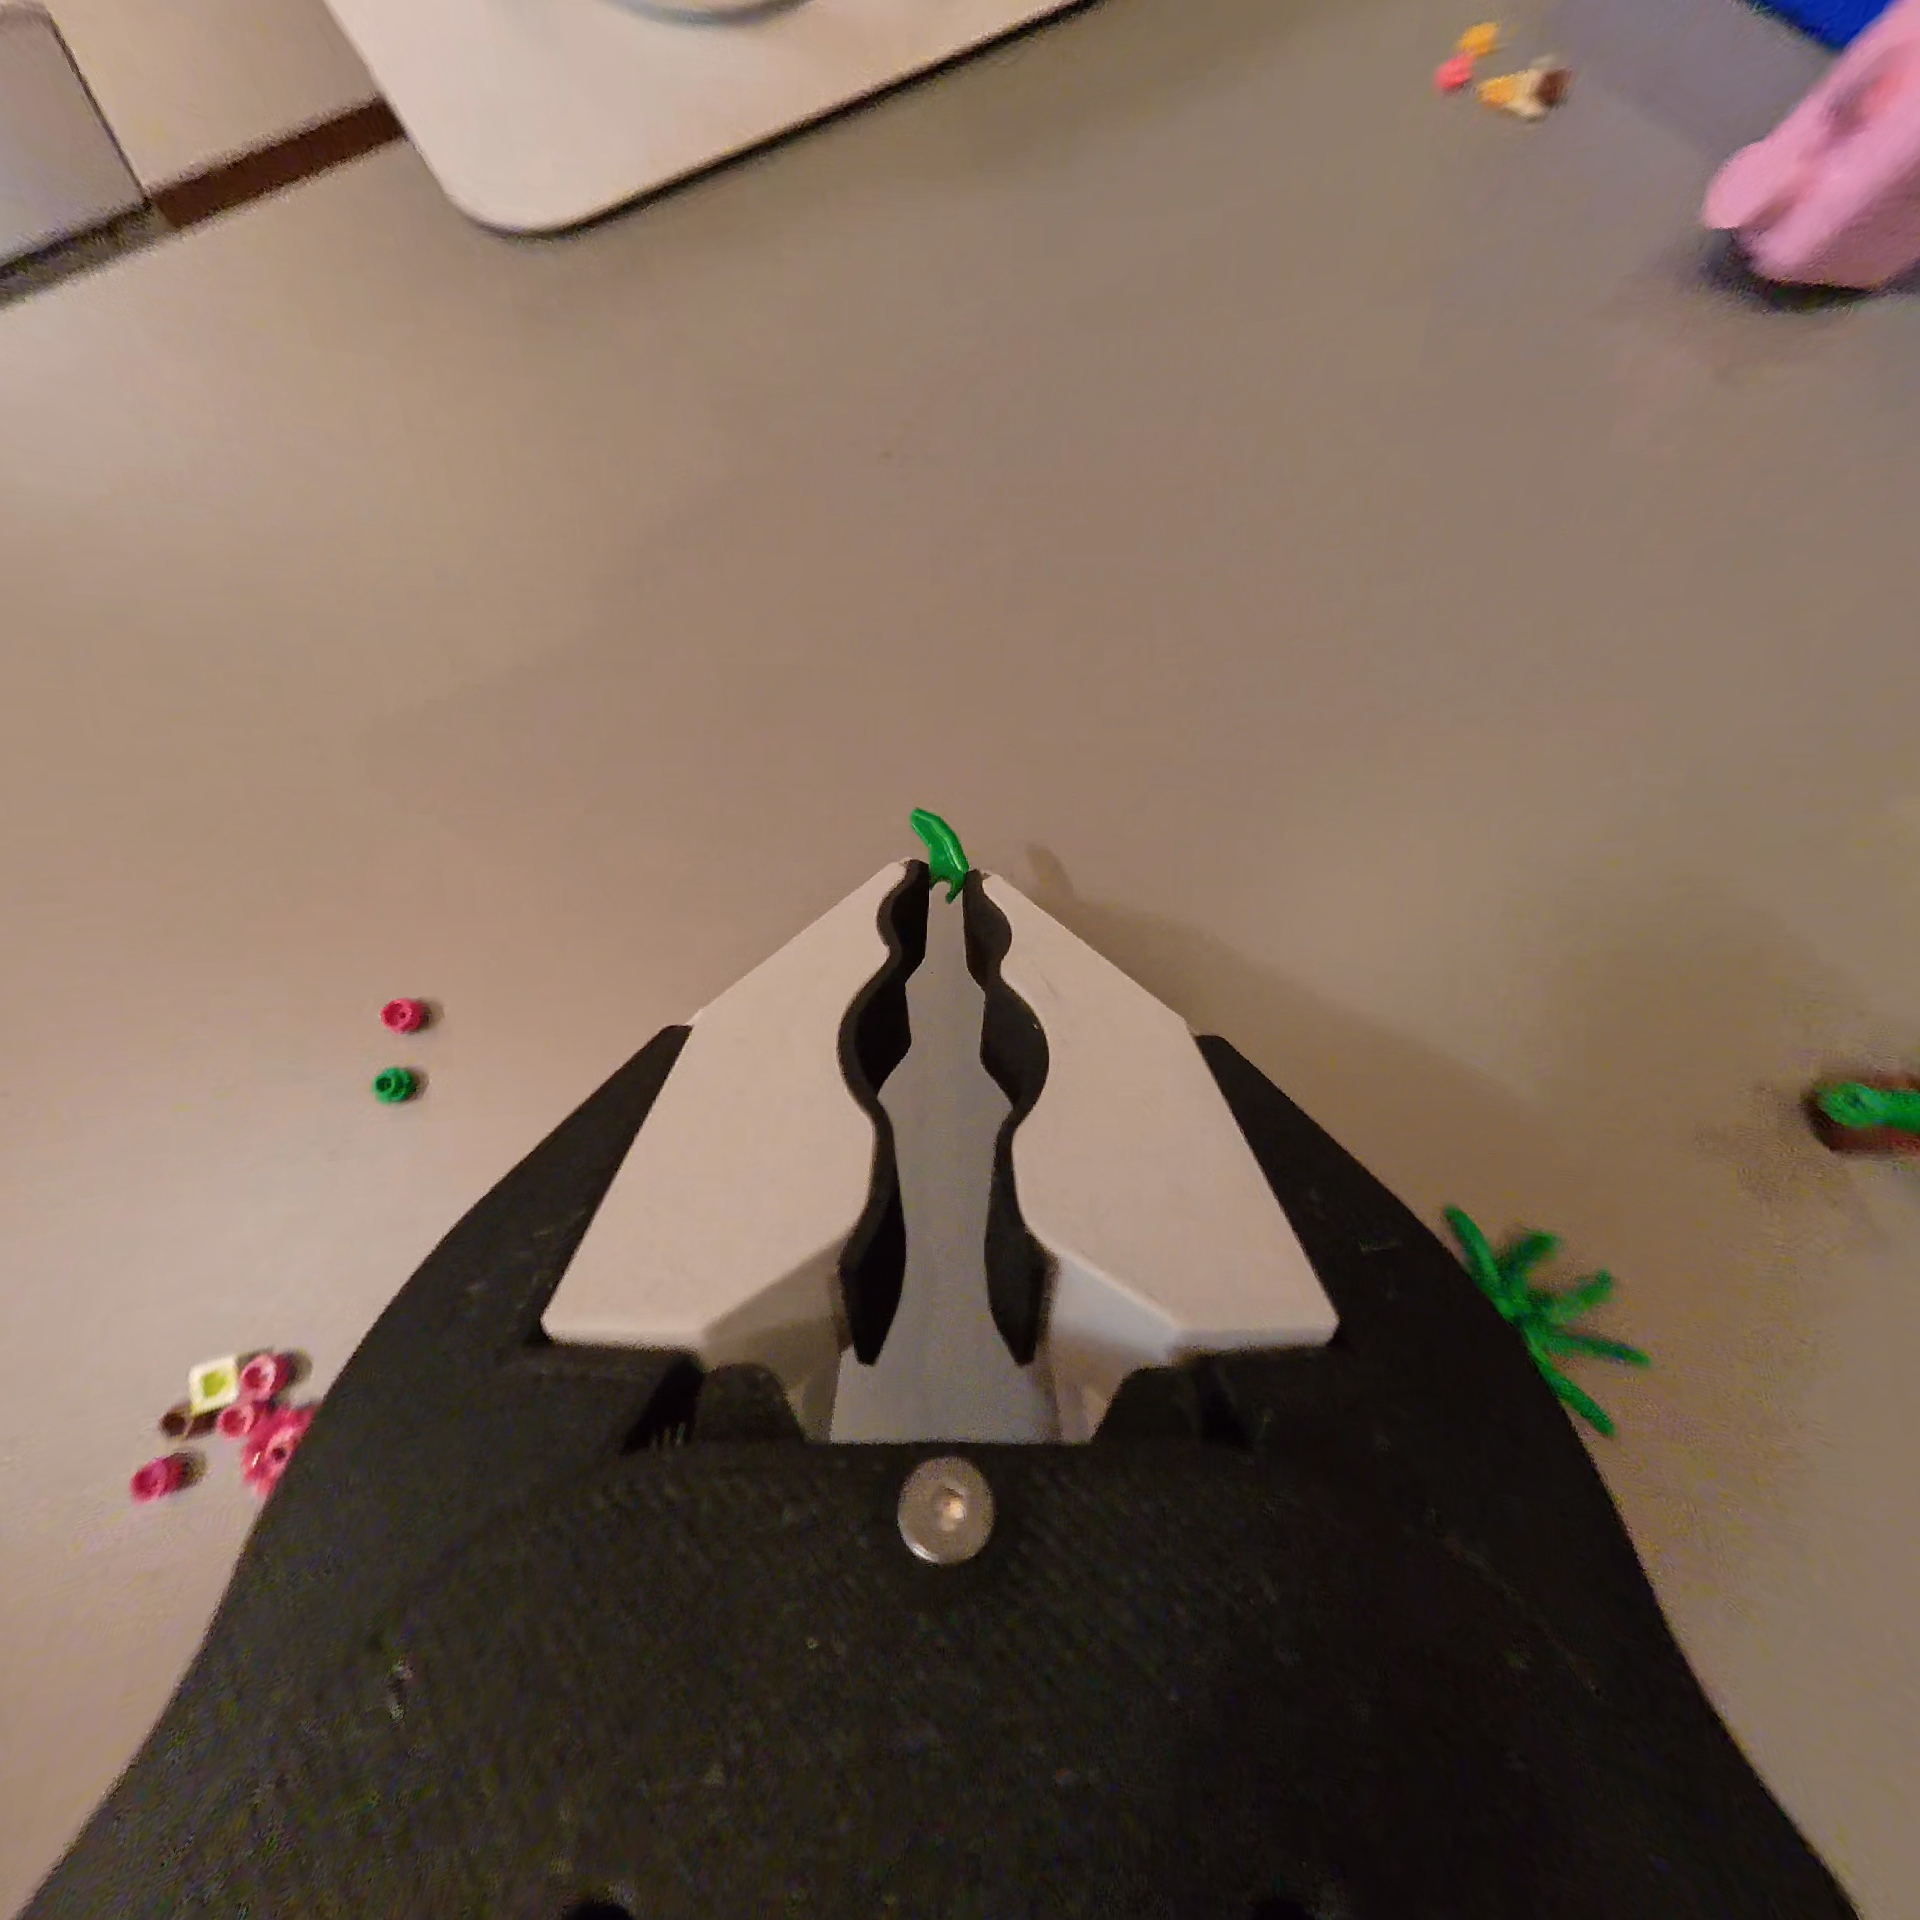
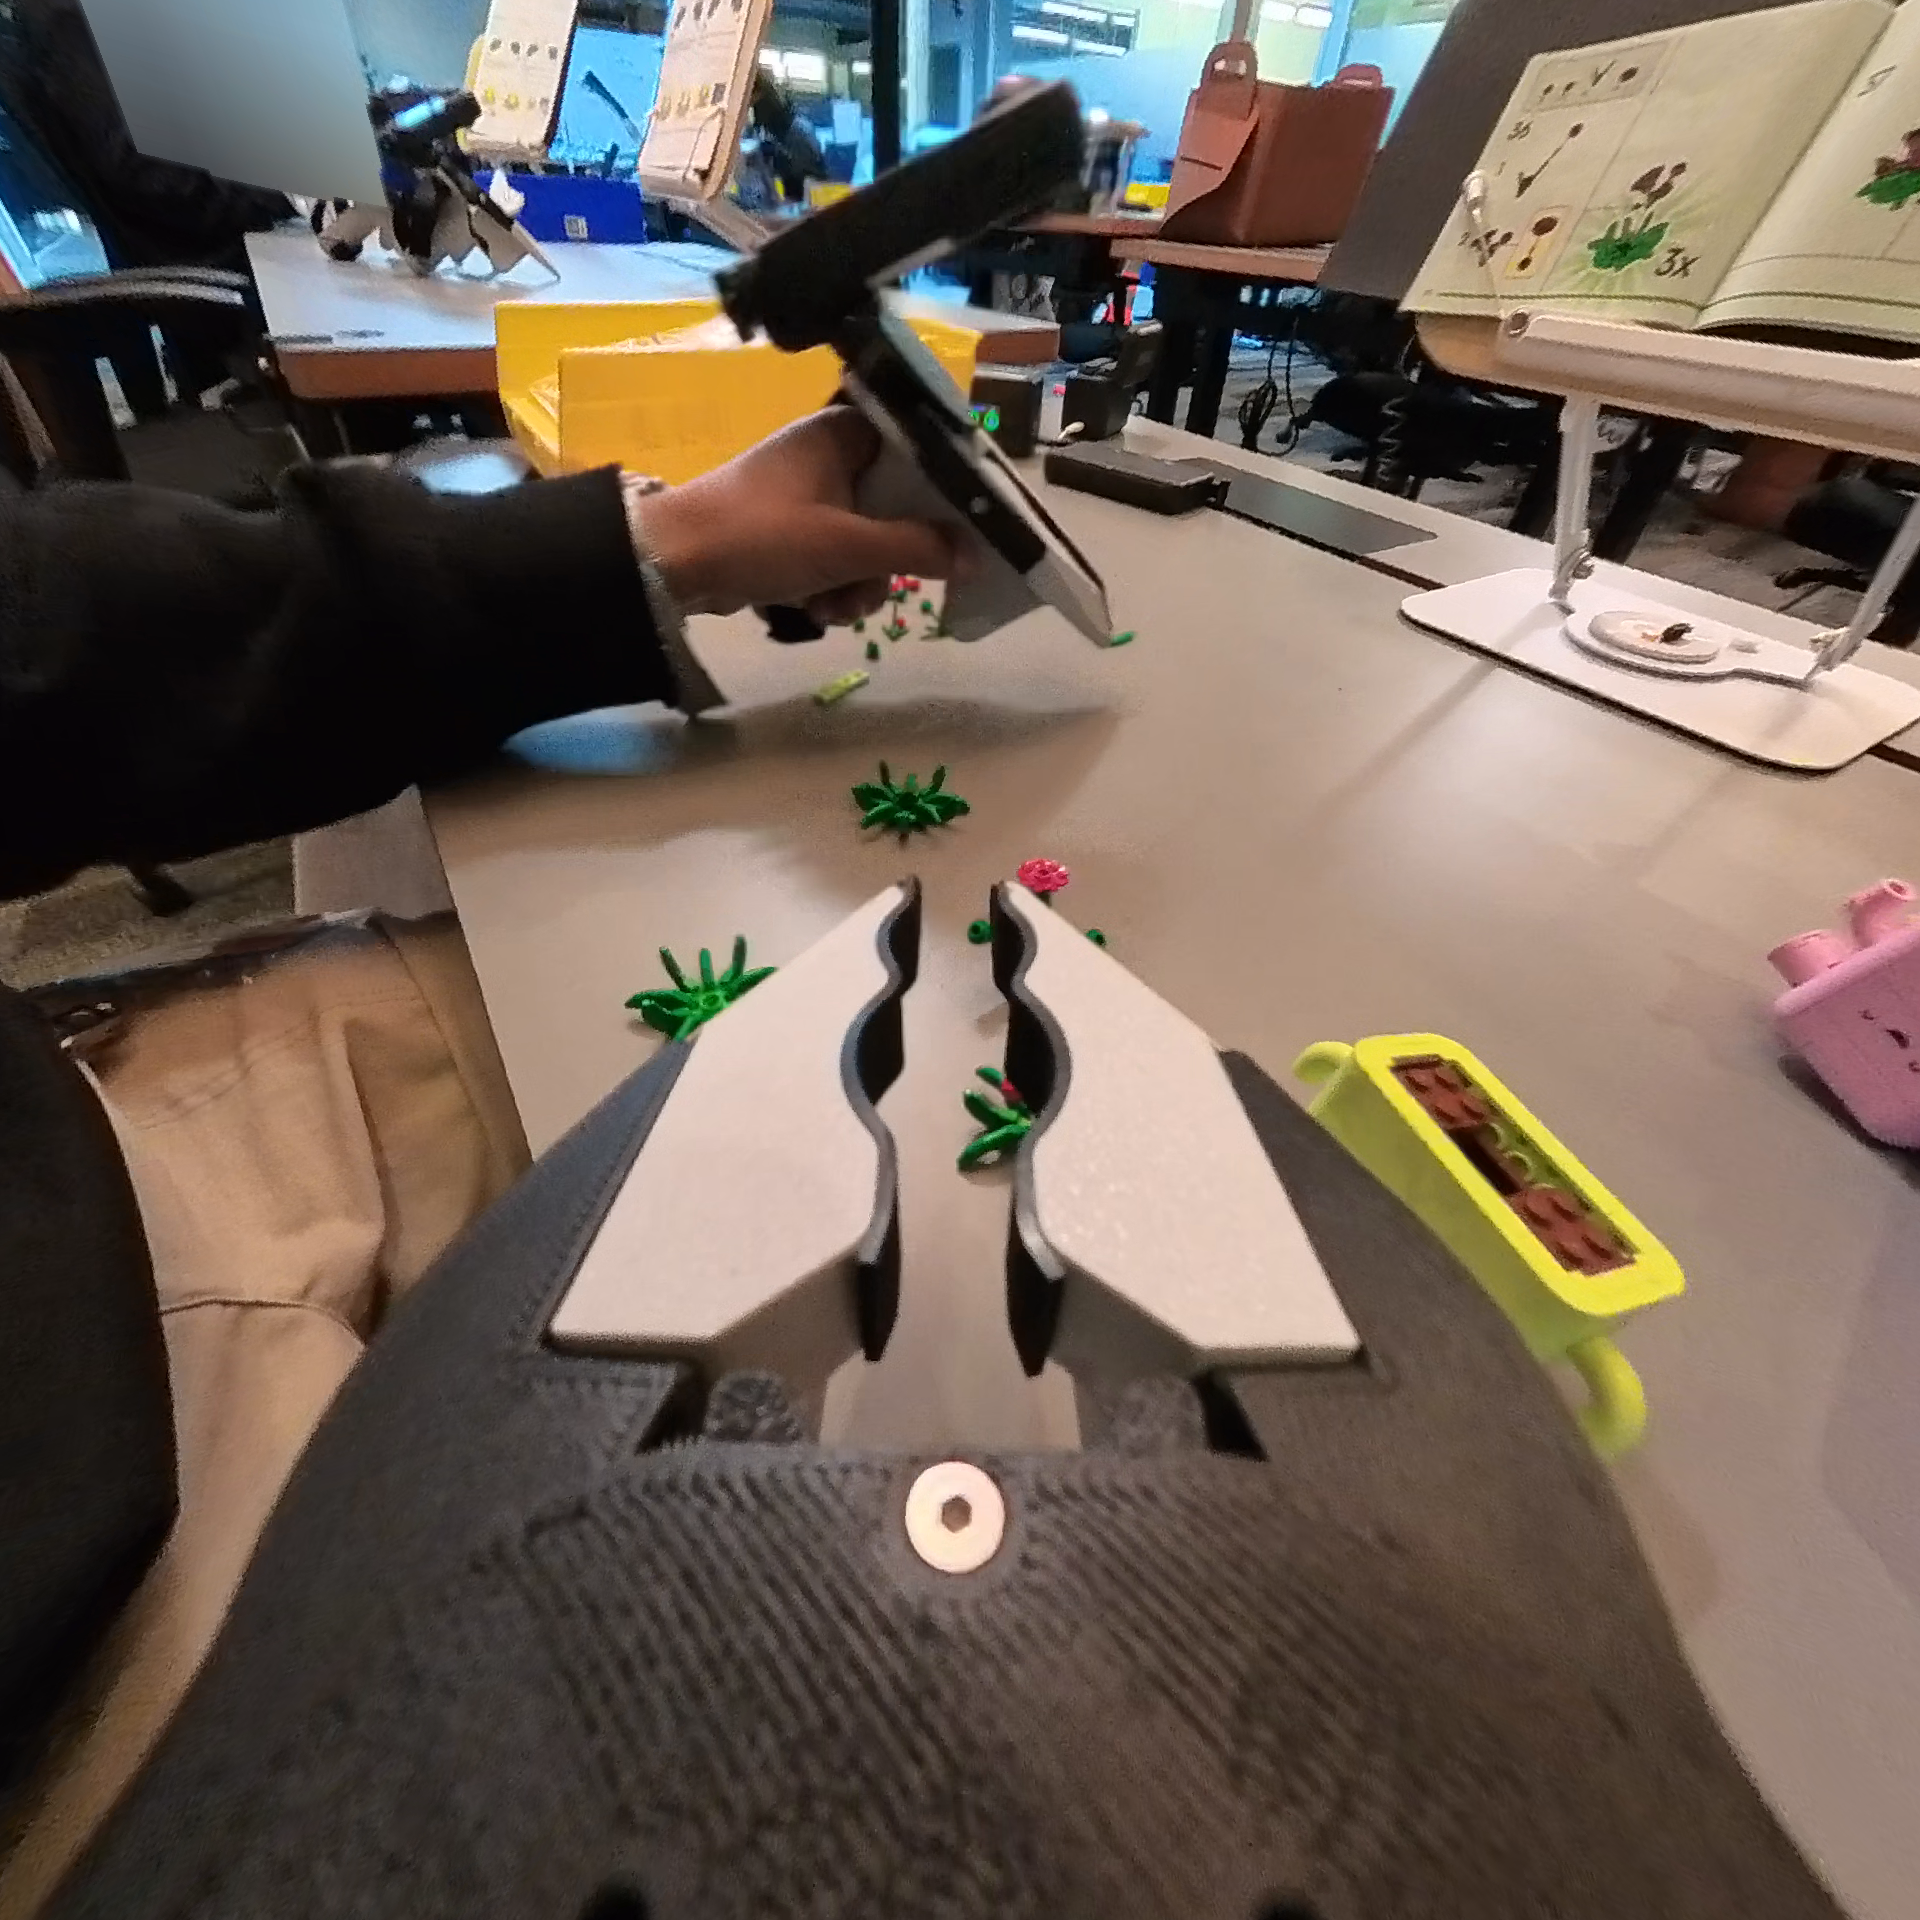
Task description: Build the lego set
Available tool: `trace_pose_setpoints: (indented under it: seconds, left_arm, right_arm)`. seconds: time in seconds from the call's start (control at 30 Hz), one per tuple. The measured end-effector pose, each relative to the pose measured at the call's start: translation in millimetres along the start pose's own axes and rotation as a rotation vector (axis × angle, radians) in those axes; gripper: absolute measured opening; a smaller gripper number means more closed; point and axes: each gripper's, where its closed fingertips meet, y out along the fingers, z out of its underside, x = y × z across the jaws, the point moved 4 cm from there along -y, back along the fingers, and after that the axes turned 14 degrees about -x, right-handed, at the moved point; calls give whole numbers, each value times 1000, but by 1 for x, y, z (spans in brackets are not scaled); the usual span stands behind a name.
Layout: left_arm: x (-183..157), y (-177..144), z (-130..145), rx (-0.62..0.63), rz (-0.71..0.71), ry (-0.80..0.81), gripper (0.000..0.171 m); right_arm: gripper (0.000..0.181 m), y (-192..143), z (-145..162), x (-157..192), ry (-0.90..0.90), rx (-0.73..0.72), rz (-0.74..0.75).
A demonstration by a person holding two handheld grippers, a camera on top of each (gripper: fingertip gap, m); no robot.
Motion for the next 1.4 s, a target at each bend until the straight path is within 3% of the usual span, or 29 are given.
trace_pose_setpoints:
  seconds: [0.17, 0.3, 0.4, 0.5, 0.63, 0.73, 0.83, 1.03, 1.17, 1.27, 1.4]
  left_arm:
    - [-46, -53, -4, -71, 77, 94, 6]
    - [-105, -92, -3, -165, 234, 246, 5]
    - [-140, -107, 5, -185, 240, 390, 6]
    - [-173, -112, 17, -166, 303, 418, 6]
    - [-205, -121, 20, -260, 363, 470, 6]
    - [-217, -127, 21, -307, 384, 562, 6]
    - [-224, -128, 25, -304, 432, 584, 6]
    - [-227, -127, 27, -330, 471, 598, 6]
    - [-223, -123, 25, -323, 501, 429, 10]
    - [-226, -126, 21, -321, 669, 124, 17]
    - [-223, -133, 14, -320, 836, -138, 5]
  right_arm:
    - [12, -5, -6, -9, 101, -51, 42]
    - [24, 3, -8, -3, 275, -55, 12]
    - [30, 13, -14, 8, 498, -85, -68]
    - [25, 17, -18, 13, 631, -142, -118]
    - [34, 21, -2, 13, 682, -22, -114]
    - [42, 21, 7, 23, 760, 77, -192]
    - [20, 19, 5, 29, 829, 68, -264]
    - [0, 16, 8, 30, 892, 82, -314]
    - [0, 13, 1, 27, 854, 16, -335]
    - [0, 12, -8, 29, 820, -48, -363]
    - [0, 12, -14, 35, 733, -72, -384]
